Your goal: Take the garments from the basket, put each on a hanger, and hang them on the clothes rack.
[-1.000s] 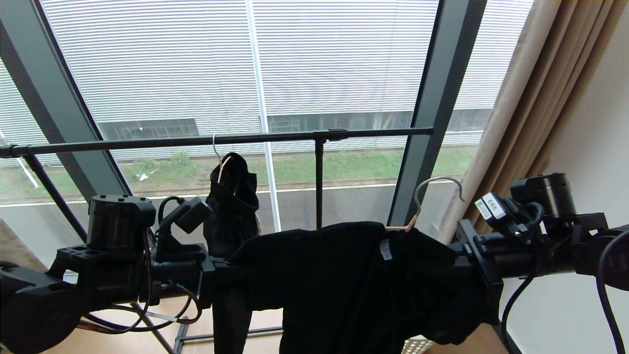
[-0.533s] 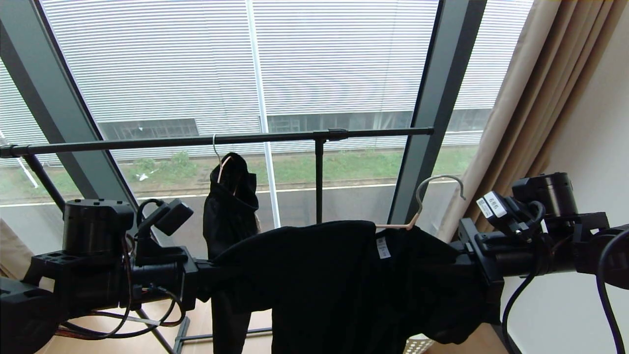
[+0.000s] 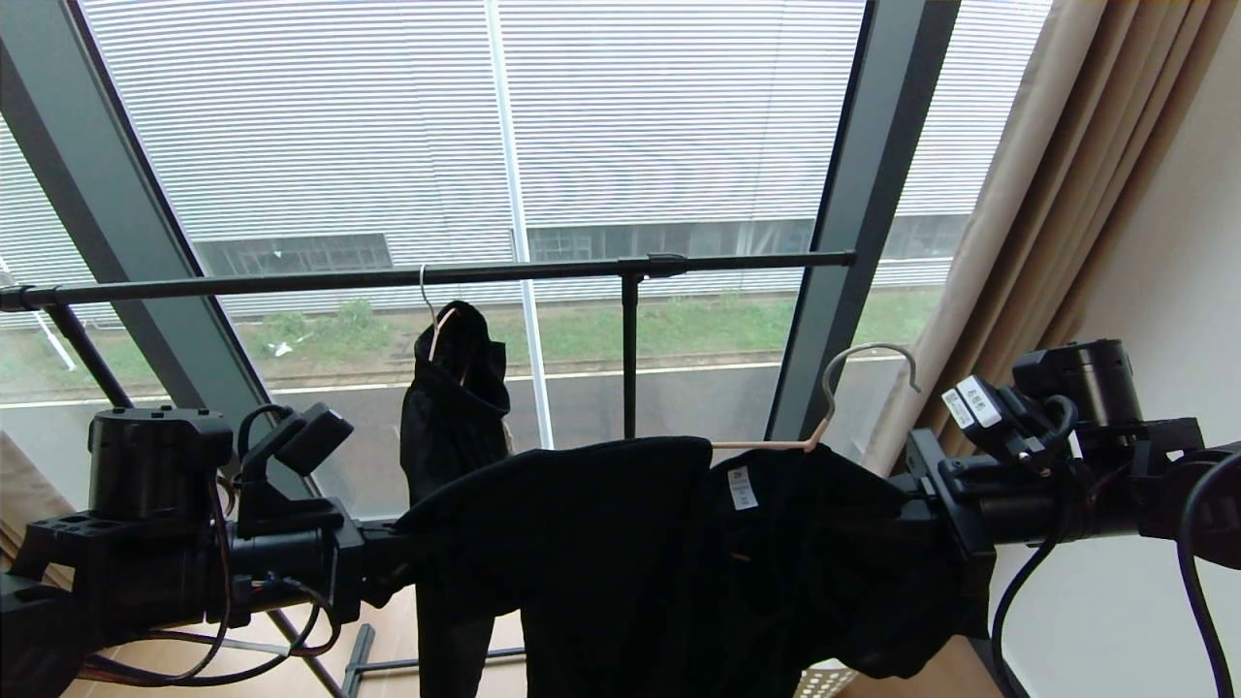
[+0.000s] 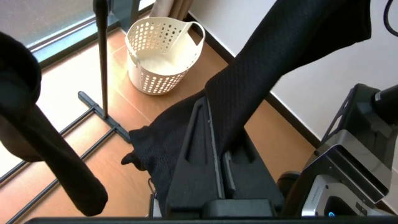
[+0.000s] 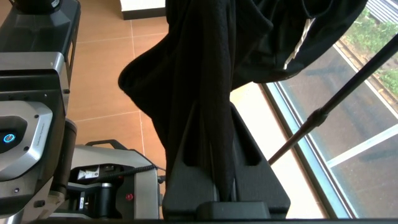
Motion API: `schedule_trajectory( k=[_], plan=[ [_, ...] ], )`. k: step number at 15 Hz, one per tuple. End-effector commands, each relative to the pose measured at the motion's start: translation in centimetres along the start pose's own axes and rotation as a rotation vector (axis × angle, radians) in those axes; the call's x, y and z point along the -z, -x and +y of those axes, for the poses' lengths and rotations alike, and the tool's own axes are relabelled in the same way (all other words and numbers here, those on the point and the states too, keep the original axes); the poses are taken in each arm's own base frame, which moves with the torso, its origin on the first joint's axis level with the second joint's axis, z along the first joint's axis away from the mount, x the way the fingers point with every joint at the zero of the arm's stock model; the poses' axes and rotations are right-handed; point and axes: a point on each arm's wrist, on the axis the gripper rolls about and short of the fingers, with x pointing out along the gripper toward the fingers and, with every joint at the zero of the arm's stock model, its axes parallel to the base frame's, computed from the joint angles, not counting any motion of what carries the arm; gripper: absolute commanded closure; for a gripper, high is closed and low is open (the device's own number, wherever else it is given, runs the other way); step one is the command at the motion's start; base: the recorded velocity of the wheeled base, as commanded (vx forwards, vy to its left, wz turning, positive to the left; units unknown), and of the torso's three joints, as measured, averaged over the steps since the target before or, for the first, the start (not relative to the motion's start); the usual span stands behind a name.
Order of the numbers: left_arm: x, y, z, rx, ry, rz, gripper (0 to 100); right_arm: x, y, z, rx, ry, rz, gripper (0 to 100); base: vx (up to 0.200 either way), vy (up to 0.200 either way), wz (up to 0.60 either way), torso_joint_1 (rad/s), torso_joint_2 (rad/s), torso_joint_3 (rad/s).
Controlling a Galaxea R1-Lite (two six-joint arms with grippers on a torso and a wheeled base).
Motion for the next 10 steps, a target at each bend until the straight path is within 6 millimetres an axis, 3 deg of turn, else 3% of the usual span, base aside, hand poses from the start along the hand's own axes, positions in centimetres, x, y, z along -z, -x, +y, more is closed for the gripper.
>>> schedule_trajectory(
  k=[1, 10],
  plan=[
    [-0.05, 0.08, -0.03, -0.001, -0.001, -0.004, 100, -0.05, 0.01, 0.02, 0.000, 0.003, -0.001, 100, 0.000, 0.000, 0.00, 0.000, 0.00, 0.000],
    [0.03, 0.22, 0.18, -0.010, 0.014, -0.004, 100, -0.05, 0.01, 0.02, 0.000, 0.003, -0.001, 100, 0.000, 0.000, 0.00, 0.000, 0.00, 0.000]
  ],
)
